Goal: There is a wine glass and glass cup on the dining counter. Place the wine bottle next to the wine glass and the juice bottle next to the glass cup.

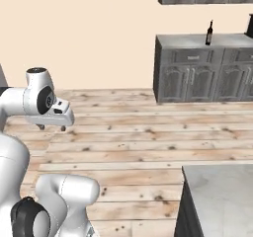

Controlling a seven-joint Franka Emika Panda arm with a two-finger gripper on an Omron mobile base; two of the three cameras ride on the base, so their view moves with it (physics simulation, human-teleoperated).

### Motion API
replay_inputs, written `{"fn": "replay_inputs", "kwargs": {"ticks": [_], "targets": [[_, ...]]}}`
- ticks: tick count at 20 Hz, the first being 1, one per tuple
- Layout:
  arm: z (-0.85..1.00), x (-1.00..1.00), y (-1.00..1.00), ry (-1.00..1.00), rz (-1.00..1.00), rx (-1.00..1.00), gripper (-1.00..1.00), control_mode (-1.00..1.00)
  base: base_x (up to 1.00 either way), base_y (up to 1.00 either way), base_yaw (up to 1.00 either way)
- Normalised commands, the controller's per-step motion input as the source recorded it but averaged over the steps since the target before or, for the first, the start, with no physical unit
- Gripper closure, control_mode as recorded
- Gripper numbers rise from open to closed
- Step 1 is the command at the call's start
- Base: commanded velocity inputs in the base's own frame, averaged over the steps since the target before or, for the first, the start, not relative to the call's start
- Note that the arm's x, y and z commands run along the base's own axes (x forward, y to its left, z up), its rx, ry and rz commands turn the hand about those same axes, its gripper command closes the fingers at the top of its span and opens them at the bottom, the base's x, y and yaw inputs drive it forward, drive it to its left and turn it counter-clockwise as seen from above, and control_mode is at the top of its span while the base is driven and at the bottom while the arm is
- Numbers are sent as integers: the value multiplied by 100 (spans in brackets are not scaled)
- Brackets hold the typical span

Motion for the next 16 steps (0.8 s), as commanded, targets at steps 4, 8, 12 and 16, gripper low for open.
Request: {"fn": "replay_inputs", "kwargs": {"ticks": [4, 8, 12, 16], "targets": [[0, 0, 0, 0, 0, 0, -100, 100, 94, 20, -7], [0, 0, 0, 0, 0, 0, -100, 100, 89, 21, -23], [0, 0, 0, 0, 0, 0, -100, 100, 80, 24, -35], [0, 0, 0, 0, 0, 0, -100, 100, 76, 25, -40]]}}
